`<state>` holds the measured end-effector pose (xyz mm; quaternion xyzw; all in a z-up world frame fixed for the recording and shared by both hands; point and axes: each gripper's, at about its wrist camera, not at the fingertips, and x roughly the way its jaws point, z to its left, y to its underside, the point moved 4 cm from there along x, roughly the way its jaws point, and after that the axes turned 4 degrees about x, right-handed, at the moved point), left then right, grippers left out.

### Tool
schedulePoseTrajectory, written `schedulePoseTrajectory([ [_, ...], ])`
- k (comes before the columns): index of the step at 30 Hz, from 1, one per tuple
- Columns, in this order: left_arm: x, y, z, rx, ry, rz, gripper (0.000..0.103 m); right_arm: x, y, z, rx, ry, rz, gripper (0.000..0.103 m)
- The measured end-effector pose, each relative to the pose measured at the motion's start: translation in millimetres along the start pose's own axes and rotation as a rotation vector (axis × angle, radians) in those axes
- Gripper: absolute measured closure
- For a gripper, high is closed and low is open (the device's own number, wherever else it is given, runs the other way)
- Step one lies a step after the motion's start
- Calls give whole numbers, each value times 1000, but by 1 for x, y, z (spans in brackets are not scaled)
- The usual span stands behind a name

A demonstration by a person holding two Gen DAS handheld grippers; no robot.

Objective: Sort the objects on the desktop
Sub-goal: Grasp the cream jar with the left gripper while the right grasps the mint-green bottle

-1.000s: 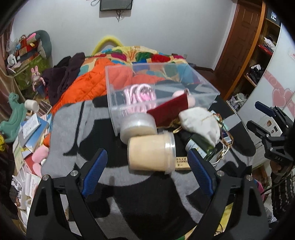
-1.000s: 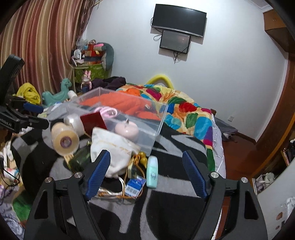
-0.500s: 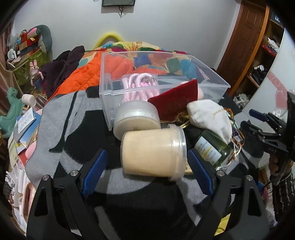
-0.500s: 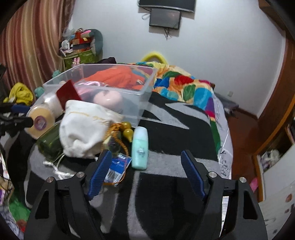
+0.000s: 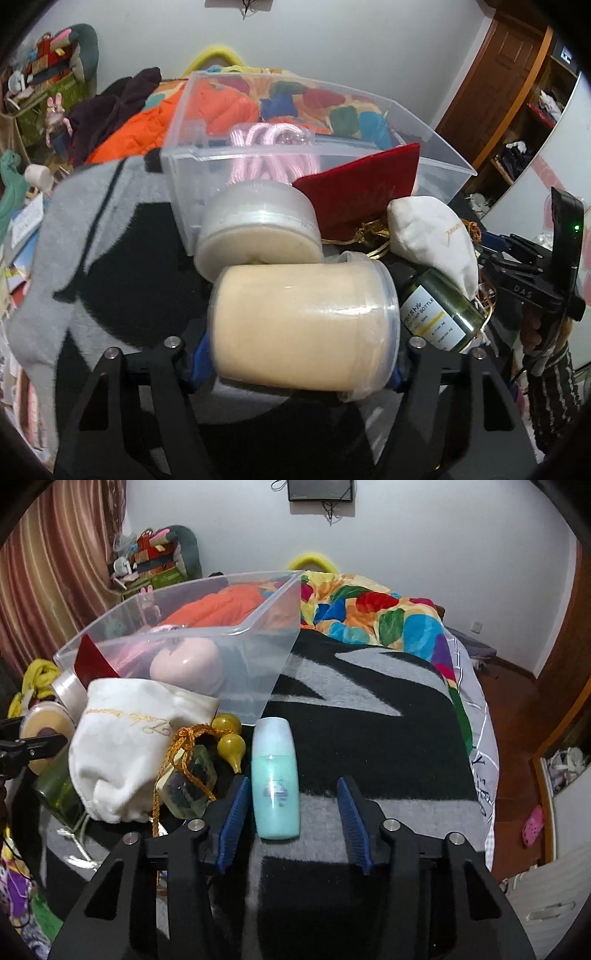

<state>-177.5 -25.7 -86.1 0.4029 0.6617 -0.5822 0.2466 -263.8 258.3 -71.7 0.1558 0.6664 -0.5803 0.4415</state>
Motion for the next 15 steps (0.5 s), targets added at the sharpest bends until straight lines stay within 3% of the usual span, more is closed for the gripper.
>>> schedulePoseTrajectory([
  [6,-2,11,-7,37,-50,-72,36,3,-2,8,-49,0,-2,80],
  [15,-17,25,3,-1,-121,-136,37,-14,1,1,-22,17,-26,80],
])
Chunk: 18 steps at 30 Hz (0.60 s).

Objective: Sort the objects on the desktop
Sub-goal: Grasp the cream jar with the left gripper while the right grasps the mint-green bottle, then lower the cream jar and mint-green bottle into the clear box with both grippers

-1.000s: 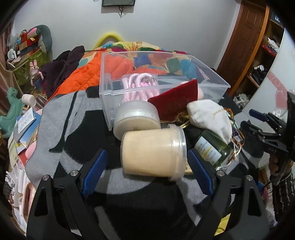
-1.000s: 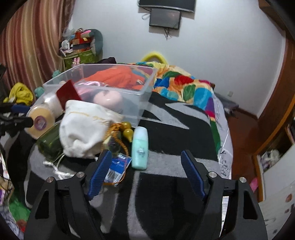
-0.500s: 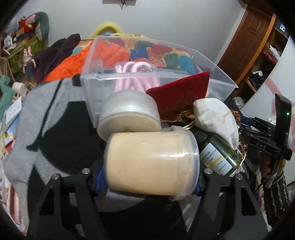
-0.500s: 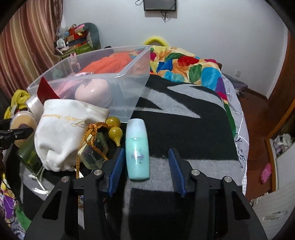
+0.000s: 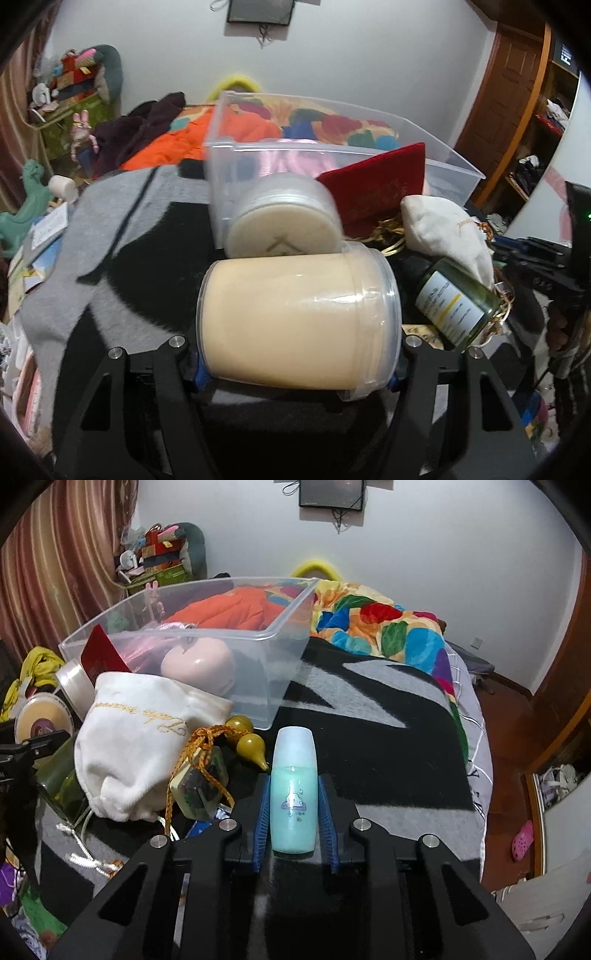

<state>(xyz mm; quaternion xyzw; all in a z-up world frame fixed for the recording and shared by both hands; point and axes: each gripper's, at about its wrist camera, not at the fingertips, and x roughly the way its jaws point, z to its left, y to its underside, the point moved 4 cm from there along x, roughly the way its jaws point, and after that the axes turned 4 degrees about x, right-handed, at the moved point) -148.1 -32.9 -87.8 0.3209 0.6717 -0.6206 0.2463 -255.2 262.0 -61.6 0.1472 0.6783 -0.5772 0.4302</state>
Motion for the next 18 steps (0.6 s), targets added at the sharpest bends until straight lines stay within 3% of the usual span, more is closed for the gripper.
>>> schedulePoseTrajectory([
  [9,-32,-2,20,-29,-72,-58,37,-33,-7,-8,47,-24,-56,80],
  [18,-68,-27,26,-27,-86,-142,37,-54,-29,5,37,-61,-119,80],
])
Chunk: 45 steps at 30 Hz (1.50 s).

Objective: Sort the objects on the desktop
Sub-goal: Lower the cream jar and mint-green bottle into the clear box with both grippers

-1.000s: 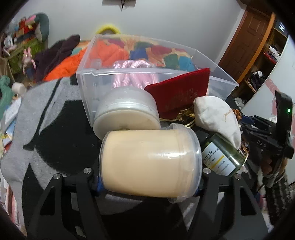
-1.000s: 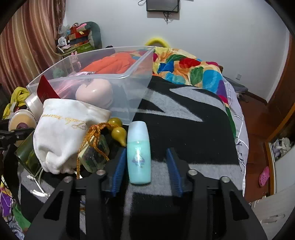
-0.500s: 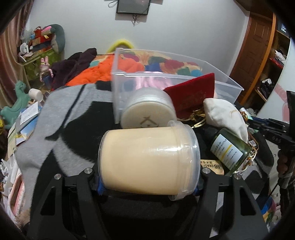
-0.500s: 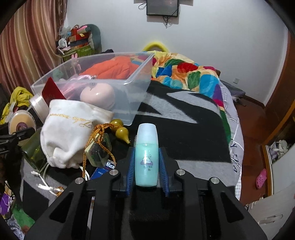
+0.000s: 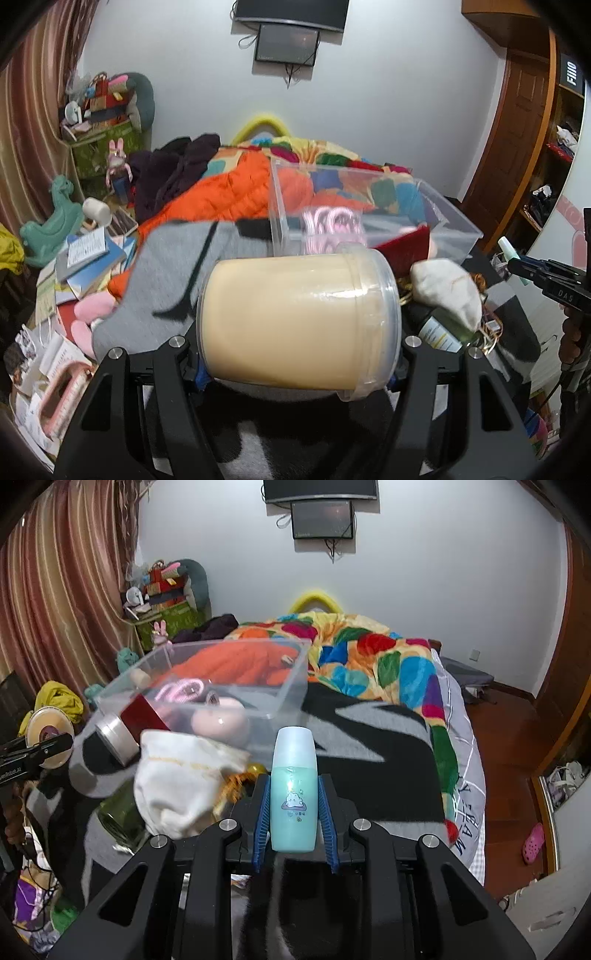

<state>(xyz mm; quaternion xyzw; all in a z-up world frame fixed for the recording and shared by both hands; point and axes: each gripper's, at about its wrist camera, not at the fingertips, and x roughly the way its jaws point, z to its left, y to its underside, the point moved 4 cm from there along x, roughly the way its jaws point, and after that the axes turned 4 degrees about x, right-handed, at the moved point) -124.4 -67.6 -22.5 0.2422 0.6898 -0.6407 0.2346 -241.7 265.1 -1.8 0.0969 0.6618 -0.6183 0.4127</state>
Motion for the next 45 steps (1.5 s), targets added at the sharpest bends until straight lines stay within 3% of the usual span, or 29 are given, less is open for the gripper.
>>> schedulePoseTrajectory([
  [11,-9,-49,-3,13,38,-44,37,-3,-26,12,-8,-23,-57,80],
  [25,31,-94,-19,44,40,-48,37,23,-61,23,16,-70,-79,80],
  [36,74,-98,-35,50,88,8,37,60,-67,26,40,-72,-15,80],
  [45,111,-83,-40,38,110,88,37,75,-62,31,3,-34,-2,80],
])
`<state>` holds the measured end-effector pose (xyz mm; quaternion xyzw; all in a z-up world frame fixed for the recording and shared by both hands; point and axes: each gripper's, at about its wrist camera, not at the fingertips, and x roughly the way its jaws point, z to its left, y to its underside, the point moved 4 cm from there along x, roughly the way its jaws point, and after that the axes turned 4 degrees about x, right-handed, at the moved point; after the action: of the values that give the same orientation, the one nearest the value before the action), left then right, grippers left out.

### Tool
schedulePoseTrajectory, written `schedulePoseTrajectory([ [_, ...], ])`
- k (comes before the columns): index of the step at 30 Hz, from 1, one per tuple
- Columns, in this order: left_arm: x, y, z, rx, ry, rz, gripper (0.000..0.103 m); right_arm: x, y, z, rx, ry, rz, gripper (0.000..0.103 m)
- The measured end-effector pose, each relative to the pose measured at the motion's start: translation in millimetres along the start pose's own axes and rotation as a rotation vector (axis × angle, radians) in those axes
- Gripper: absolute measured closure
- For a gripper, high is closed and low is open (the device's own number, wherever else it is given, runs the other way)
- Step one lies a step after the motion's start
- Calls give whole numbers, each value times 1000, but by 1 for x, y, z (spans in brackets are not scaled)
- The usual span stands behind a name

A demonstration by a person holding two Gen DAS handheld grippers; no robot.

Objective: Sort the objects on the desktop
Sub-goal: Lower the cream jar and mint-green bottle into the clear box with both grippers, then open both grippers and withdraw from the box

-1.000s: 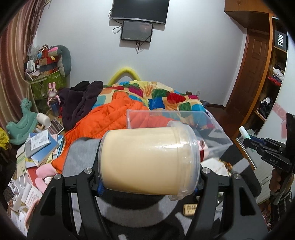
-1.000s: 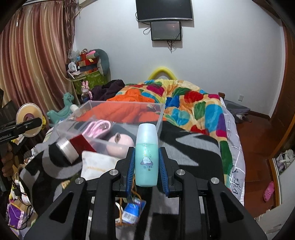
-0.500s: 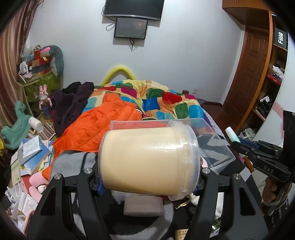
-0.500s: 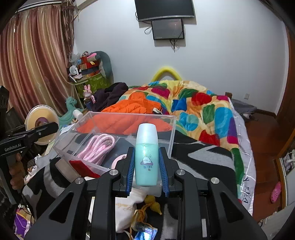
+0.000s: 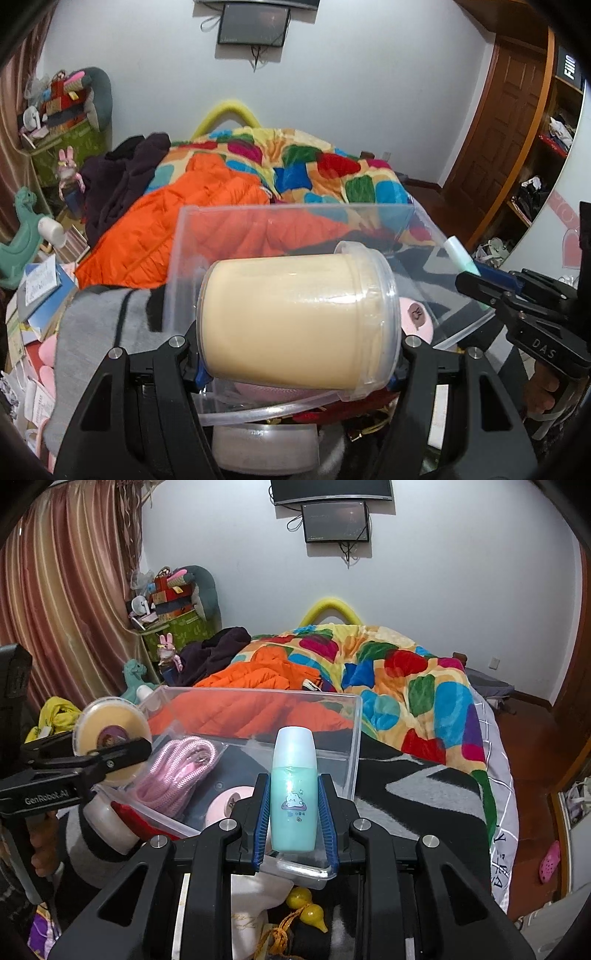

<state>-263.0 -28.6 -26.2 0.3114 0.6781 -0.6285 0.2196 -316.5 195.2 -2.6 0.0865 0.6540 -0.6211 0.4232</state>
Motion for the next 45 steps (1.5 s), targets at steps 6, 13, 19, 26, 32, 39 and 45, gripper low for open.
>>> schedulePoseTrajectory([
  [6,9,6,3,6,-3,4,37,6,3,4,-27,25,1,80],
  [13,11,13,-6,71,-72,-19,37,13,8,9,-65,43,4,80],
  [19,9,12,-6,65,-51,-26,36,12,8,11,-77,45,-1,80],
  [26,7,12,-6,58,-43,-18,36,11,9,12,-85,61,7,80],
  [32,-5,12,-8,50,-14,-11,34,2,8,18,-115,60,-11,59],
  [39,-17,11,-8,12,22,3,32,-21,6,33,-159,58,-64,54],
  [45,-46,7,-17,52,0,-62,27,-46,5,43,-195,85,-136,45],
])
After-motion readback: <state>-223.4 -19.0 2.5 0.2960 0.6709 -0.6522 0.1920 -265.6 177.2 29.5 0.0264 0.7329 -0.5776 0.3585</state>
